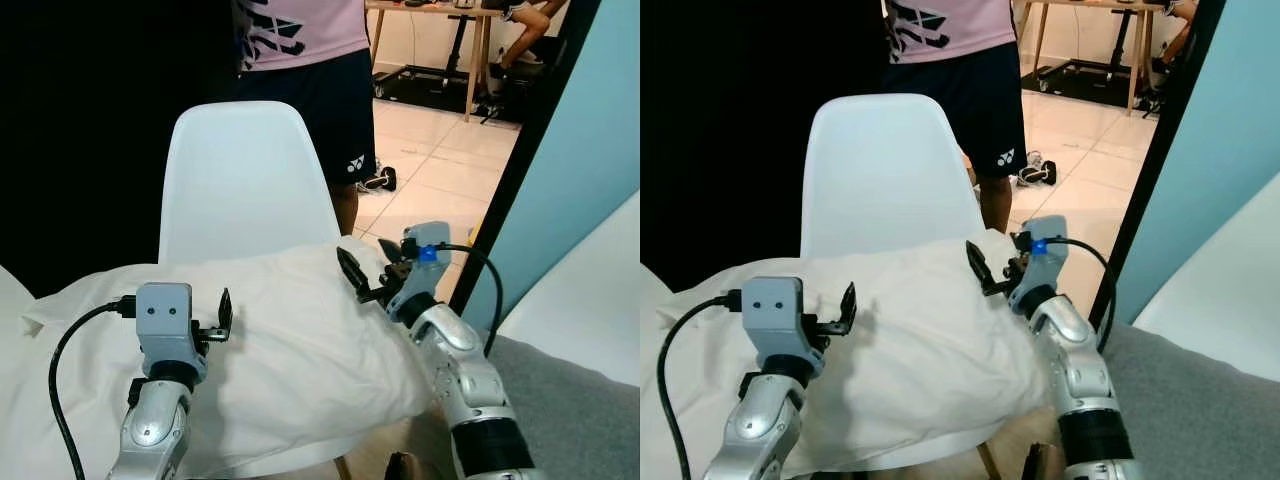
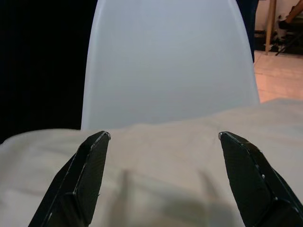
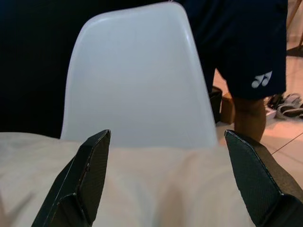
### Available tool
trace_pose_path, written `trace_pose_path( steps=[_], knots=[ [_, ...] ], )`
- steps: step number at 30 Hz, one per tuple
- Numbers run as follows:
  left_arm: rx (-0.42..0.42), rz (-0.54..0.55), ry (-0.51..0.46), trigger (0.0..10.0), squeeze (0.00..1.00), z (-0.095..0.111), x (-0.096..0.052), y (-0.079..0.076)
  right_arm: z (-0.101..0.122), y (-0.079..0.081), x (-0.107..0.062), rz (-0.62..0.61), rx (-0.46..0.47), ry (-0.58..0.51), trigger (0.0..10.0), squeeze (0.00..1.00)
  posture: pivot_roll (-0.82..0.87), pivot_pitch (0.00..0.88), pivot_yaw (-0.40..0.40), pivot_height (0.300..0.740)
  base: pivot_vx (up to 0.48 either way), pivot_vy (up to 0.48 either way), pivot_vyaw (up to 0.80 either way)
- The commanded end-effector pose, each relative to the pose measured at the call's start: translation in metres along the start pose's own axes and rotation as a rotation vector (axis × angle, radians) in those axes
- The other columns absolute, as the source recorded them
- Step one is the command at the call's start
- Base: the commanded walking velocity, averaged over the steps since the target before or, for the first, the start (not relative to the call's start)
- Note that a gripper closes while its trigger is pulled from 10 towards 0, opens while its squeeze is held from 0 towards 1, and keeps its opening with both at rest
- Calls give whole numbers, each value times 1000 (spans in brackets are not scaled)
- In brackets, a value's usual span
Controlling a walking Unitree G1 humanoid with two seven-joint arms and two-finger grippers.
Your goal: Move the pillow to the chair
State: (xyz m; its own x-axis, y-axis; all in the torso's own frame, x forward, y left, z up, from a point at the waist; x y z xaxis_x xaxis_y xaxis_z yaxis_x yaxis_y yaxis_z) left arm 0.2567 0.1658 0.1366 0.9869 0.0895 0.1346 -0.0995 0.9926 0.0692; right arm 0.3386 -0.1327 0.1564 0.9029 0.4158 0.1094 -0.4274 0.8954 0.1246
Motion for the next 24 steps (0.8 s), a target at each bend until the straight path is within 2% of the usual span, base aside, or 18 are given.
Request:
trace_pose_path(
  steps=[1, 5, 6, 9, 10, 13, 15, 18, 24],
  knots=[
    [0, 10, 8, 10000, 0, -2, -1, 3, 6, 0, 1, 7, -22, -16, 10000, 0, 86, 0, -74, 599, 0, 0, 0],
    [24, 94, 26, 10000, 0, -5, -2, 24, 12, -22, -3, -65, -60, -9, 10000, 0, 82, 0, -76, 618, 0, 0, 0],
    [24, 94, 26, 10000, 0, -5, -2, 24, 12, -22, -3, -65, -60, -9, 10000, 0, 82, 0, -76, 618, 0, 0, 0],
    [41, 76, 4, 10000, 0, 2, -3, 25, 4, -52, -14, -194, -66, 41, 10000, 0, 86, 0, -71, 633, 0, 0, 0],
    [41, 76, 4, 10000, 0, 2, -3, 25, 4, -52, -14, -194, -66, 41, 10000, 0, 86, 0, -71, 633, 0, 0, 0],
    [60, 50, -3, 10000, 0, 5, -7, 22, -3, -78, -29, -305, -67, 87, 10000, 0, 103, 0, -78, 648, 0, 0, 0],
    [64, 52, 5, 10000, 0, 4, -9, 23, -3, -87, -35, -335, -65, 93, 10000, 0, 103, 0, -76, 658, 0, 0, 0],
    [59, 83, 36, 10000, 0, -3, -11, 31, -1, -92, -36, -354, -68, 91, 10000, 0, 93, 0, -70, 672, 0, 0, 0],
    [65, 107, 55, 10000, 0, -8, -7, 38, 2, -89, -29, -347, -63, 78, 10000, 0, 107, 0, -74, 692, 0, 0, 0]
  ],
)
Point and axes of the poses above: a point about 5 cm out from each wrist's last joint towards the gripper, its own x axis pointing out of the wrist towards the gripper, its own z axis along the axis of the wrist's last joint, y = z × x, the point moved 1 cm from there along x, pointing out of the wrist towards the gripper, and after that the axes turned 3 degrees about x, right-handed, at the moved point
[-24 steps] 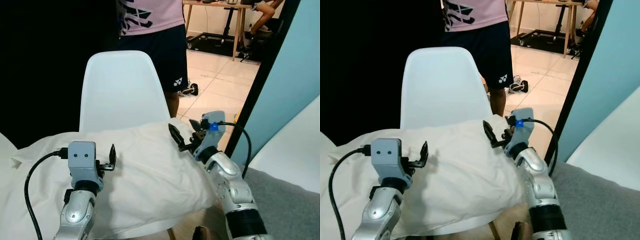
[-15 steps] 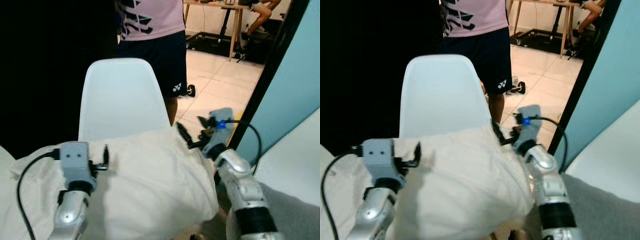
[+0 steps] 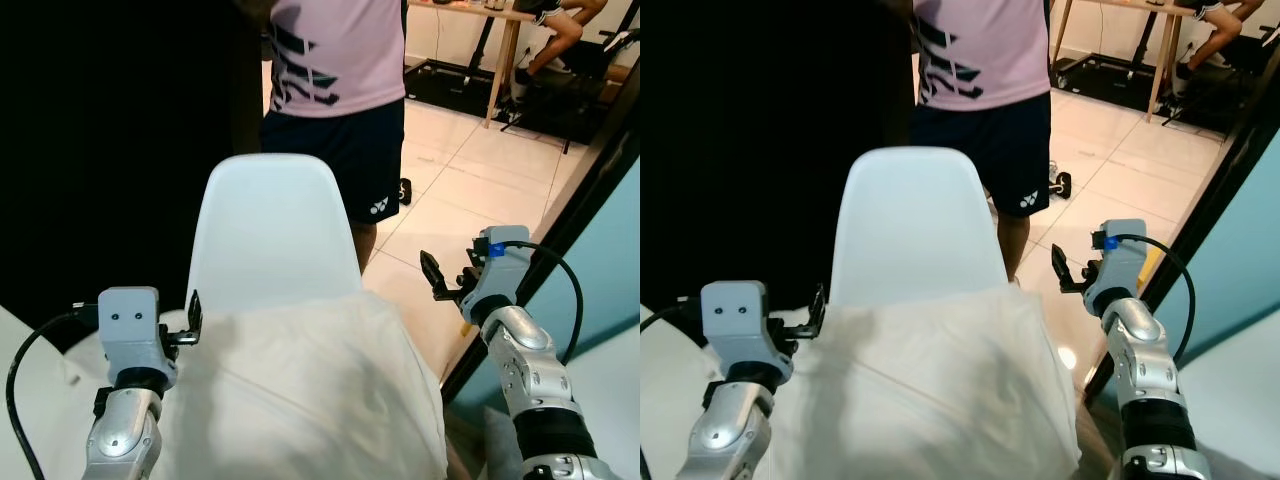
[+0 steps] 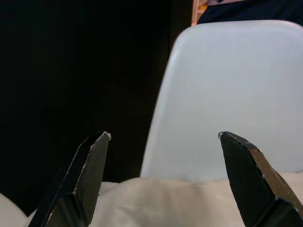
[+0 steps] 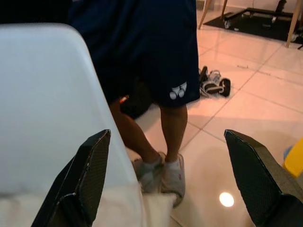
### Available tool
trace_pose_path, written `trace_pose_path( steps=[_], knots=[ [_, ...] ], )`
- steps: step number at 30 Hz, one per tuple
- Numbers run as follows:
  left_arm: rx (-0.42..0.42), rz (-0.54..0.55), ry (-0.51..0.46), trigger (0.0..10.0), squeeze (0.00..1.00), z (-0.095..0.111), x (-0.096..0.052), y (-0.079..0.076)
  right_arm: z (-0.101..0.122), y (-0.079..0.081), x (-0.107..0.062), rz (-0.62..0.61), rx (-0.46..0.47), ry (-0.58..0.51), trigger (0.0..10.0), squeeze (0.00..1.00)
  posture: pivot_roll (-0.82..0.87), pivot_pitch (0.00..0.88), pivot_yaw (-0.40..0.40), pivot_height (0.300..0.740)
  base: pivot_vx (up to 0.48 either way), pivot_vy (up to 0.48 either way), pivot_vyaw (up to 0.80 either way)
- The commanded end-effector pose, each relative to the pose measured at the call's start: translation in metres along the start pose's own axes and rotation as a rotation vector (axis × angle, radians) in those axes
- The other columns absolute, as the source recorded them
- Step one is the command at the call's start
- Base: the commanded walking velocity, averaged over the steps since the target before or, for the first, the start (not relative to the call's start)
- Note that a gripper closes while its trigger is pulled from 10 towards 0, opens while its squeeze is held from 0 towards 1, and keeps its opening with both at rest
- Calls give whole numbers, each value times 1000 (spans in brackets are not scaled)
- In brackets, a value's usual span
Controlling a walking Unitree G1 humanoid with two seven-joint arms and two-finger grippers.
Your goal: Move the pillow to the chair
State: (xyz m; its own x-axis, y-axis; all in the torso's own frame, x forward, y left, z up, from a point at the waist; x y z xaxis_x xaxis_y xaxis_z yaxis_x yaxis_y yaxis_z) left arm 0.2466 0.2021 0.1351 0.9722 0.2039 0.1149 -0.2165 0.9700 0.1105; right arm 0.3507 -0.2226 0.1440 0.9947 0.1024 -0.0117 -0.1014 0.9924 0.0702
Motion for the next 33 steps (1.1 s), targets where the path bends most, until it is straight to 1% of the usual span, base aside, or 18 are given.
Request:
trace_pose_path(
  steps=[1, 3, 4, 5, 8, 11, 16, 17, 18, 19, 20, 24, 29, 33],
  knots=[
    [18, 2, 51, 10000, 0, -7, 2, 2, 1, 1, 4, -1, 15, -15, 10000, 0, 124, 0, -74, 702, -240, 0, 0],
    [18, 2, 51, 10000, 0, -7, 2, 2, 1, 1, 4, -1, 15, -15, 10000, 0, 124, 0, -74, 702, -240, 0, 0],
    [19, -5, 78, 10000, 0, -10, 3, 1, 2, 4, 9, -1, 23, -18, 10000, 0, 128, 0, -72, 712, -480, 0, 0],
    [30, -19, 81, 10000, 0, -10, 4, -1, 3, 7, 11, 5, 28, -24, 10000, 0, 128, 0, -66, 717, -480, 0, 0],
    [37, -32, 79, 10000, 0, -11, 3, -3, 4, 10, 13, 8, 34, -29, 10000, 0, 129, 0, -66, 722, -480, 0, 0],
    [38, -63, 82, 10000, 0, -13, 1, -8, 5, 23, 16, 33, 67, -47, 10000, 0, 131, 0, -62, 736, 0, 0, 0],
    [29, -74, 87, 10000, 0, -15, 2, -12, 3, 34, 16, 74, 74, -42, 10000, 0, 126, 0, -59, 740, 0, 0, 0],
    [27, -75, 91, 10000, 0, -16, 2, -13, 1, 36, 15, 81, 64, -36, 10000, 0, 120, 0, -57, 740, 0, 0, 0],
    [27, -75, 91, 10000, 0, -16, 2, -13, 1, 36, 15, 81, 64, -36, 10000, 0, 120, 0, -57, 740, 0, 0, 0],
    [14, -72, 101, 10000, 0, -17, 3, -13, -6, 38, 13, 86, 41, -12, 10000, 0, 109, 0, -57, 740, 0, 0, 0],
    [14, -72, 101, 10000, 0, -17, 3, -13, -6, 38, 13, 86, 41, -12, 10000, 0, 109, 0, -57, 740, 0, 0, 0],
    [-8, -68, 118, 10000, 0, -19, 5, -15, -20, 38, 11, 68, 10, 35, 10000, 0, 104, 0, -62, 740, 0, 0, 0],
    [-20, -75, 130, 10000, 0, -22, 5, -18, -22, 40, 13, 53, 7, 44, 10000, 0, 106, 0, -65, 740, 0, 0, 0],
    [-25, -90, 146, 10000, 0, -25, 4, -23, -20, 45, 15, 66, 4, 40, 10000, 0, 105, 0, -63, 740, -284, 0, 0]
  ],
)
Point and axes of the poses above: a point about 5 cm out from each wrist's last joint towards the gripper, its own x axis pointing out of the wrist towards the gripper, its own z axis along the axis of the wrist's last joint, y = z × x, the point moved 1 cm from there along x, pointing out of the wrist towards the gripper, and after that the axes turned 3 degrees about x, right-handed, at the moved point
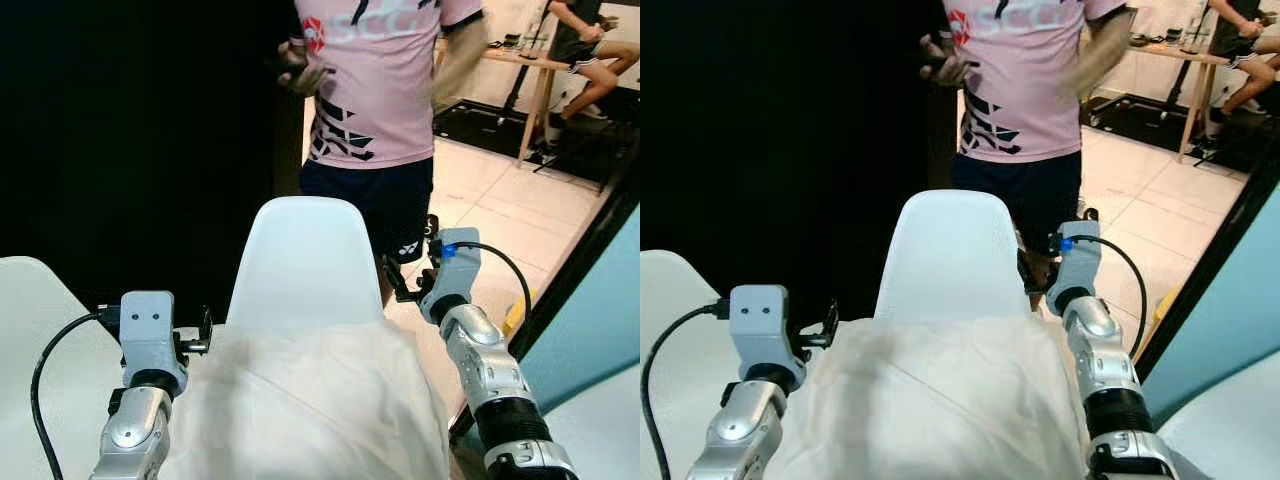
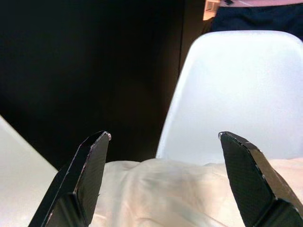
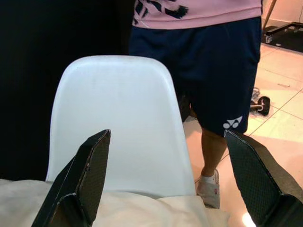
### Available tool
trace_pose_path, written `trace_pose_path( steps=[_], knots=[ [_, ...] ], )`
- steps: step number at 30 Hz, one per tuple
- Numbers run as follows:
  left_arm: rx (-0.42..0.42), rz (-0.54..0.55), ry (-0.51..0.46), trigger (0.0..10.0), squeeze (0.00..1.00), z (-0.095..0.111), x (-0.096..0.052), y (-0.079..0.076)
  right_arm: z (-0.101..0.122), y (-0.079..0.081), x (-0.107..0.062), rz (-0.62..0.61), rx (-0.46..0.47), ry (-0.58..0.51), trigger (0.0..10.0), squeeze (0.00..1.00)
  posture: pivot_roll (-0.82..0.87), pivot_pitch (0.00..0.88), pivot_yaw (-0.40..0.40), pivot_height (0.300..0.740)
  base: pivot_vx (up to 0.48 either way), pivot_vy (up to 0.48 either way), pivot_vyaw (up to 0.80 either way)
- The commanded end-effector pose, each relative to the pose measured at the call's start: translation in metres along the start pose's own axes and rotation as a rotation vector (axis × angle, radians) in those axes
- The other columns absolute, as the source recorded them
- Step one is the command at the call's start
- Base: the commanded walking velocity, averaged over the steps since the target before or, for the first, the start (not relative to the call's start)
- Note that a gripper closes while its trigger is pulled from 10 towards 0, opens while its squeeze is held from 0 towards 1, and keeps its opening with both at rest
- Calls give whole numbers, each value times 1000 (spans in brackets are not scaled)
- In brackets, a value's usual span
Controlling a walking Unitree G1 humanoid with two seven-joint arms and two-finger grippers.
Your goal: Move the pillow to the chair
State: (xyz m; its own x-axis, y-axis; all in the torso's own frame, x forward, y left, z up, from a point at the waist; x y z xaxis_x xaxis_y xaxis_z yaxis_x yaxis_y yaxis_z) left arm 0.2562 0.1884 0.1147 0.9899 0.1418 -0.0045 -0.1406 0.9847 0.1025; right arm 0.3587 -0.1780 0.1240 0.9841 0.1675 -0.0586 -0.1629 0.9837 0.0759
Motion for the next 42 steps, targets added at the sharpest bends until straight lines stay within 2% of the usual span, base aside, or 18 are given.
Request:
trace_pose_path(
  steps=[1, 6, 19, 35, 42],
  knots=[
    [-13, -14, 33, 10000, 0, -6, 1, -5, 3, 3, 2, 4, 0, -12, 10000, 0, 105, 0, -63, 740, -311, 0, 0],
    [-15, -29, 42, 10000, 0, -8, 1, -7, 1, 10, 3, 25, -2, -5, 10000, 0, 104, 0, -64, 740, -336, 0, 0],
    [0, -42, 44, 10000, 0, -10, 1, -10, 2, 10, 4, 43, -24, -12, 10000, 0, 104, 0, -56, 740, -342, 0, 0],
    [7, -60, 28, 10000, 0, -5, 4, -9, 5, 10, 5, 37, -58, -9, 10000, 0, 100, 0, -47, 740, -339, 0, -762],
    [4, -56, 24, 10000, 0, -4, 5, -8, 10, 16, 5, 55, -29, -29, 10000, 0, 97, 0, -46, 740, -328, 0, -763]
  ],
)
Point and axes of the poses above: a point about 5 cm out from each wrist's last joint towards the gripper, its own x axis pointing out of the wrist towards the gripper, its own z axis along the axis of the wrist's last joint, y = z × x, the point moved 1 cm from there along x, pointing out of the wrist towards the gripper, and after that the axes turned 3 degrees about x, right-handed, at the moved point
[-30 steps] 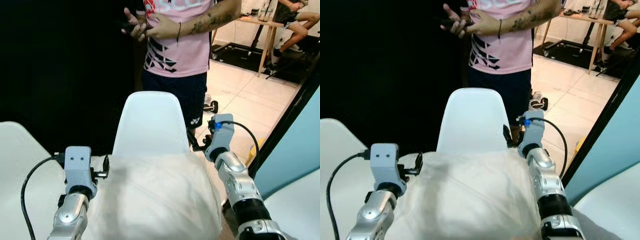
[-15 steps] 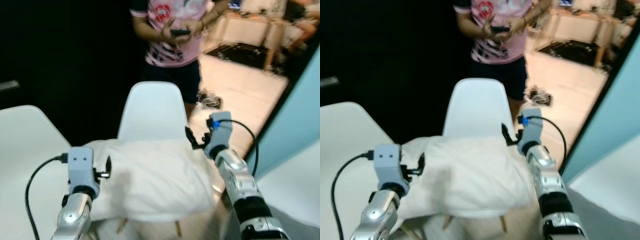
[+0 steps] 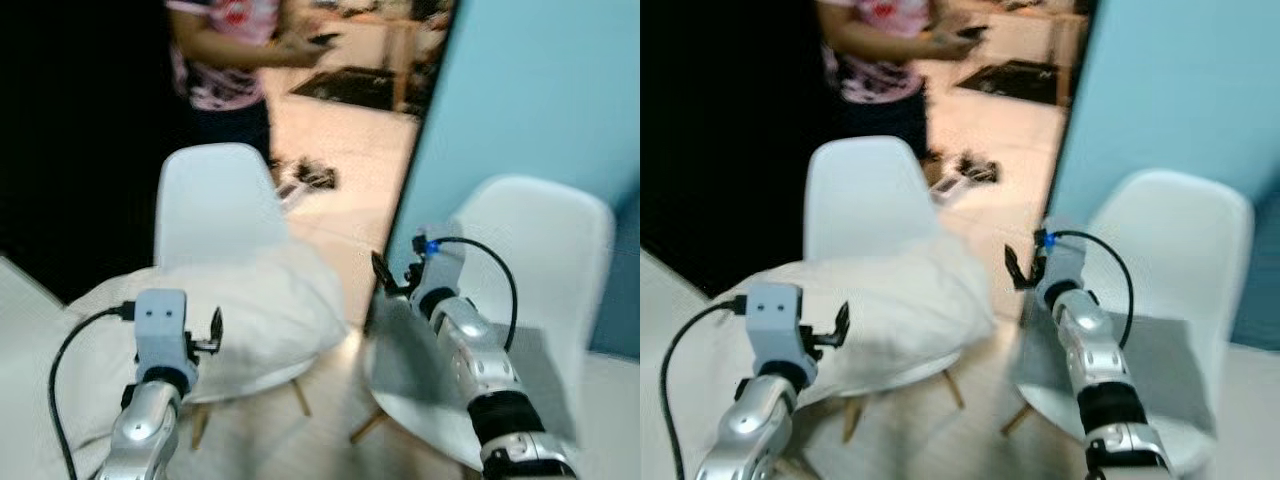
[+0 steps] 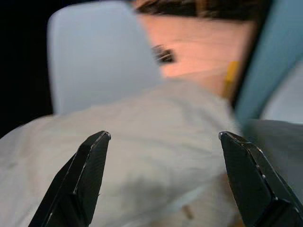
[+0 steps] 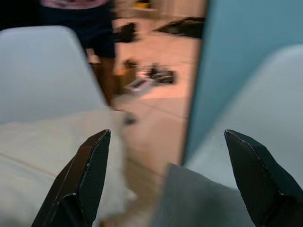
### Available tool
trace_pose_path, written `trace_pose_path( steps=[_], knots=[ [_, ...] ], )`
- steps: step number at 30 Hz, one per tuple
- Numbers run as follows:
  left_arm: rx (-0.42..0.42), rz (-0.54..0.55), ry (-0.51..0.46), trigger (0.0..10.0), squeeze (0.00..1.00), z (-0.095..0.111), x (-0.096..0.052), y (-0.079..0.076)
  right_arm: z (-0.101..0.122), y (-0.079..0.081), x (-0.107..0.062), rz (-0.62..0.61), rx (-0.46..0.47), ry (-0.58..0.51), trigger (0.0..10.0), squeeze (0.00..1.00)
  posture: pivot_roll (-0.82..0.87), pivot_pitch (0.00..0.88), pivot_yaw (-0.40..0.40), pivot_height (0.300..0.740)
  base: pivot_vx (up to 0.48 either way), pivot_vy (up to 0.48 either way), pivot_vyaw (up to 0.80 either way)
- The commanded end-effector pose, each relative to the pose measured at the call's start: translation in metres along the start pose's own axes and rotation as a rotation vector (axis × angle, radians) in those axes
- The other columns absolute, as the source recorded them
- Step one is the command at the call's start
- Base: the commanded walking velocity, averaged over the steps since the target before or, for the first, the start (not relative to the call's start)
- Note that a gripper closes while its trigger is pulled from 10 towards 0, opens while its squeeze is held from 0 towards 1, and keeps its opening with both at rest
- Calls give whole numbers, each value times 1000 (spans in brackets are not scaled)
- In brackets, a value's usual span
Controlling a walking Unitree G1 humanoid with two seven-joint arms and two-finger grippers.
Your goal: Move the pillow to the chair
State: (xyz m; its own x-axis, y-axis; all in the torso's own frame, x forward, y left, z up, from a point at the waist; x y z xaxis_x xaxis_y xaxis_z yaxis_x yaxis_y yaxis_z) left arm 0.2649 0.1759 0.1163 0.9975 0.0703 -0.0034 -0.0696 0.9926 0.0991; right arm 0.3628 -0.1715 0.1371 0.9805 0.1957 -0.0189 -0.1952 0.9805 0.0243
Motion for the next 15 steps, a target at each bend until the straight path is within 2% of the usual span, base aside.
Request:
trace_pose_path(
  steps=[1, 4, 15],
  knots=[
    [5, 16, 31, 10000, 0, -7, -2, 5, -3, 14, 0, 34, 26, 9, 10000, 0, 97, 0, -46, 740, -326, 0, -763],
    [5, 16, 30, 10000, 0, -6, -2, 5, -4, 18, -1, 45, 23, 10, 10000, 0, 97, 0, -44, 740, -325, 0, -756],
    [2, 17, 20, 10000, 0, -4, -1, 5, -2, 17, 0, 43, 12, 6, 10000, 0, 92, 0, -47, 740, -319, 0, -756]
  ],
)
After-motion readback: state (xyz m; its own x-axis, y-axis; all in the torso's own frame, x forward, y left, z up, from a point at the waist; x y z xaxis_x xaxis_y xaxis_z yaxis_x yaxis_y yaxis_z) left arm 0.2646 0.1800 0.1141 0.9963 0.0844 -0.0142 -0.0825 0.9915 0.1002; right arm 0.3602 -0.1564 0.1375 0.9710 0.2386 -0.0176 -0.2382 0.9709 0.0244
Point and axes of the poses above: a point about 5 cm out from each wrist's last joint towards the gripper, its own x axis pointing out of the wrist towards the gripper, its own z axis along the axis of the wrist's last joint, y = z × x, the point moved 1 cm from there along x, pointing out of the wrist towards the gripper, and after that the axes turned 3 degrees about x, right-handed, at the moved point
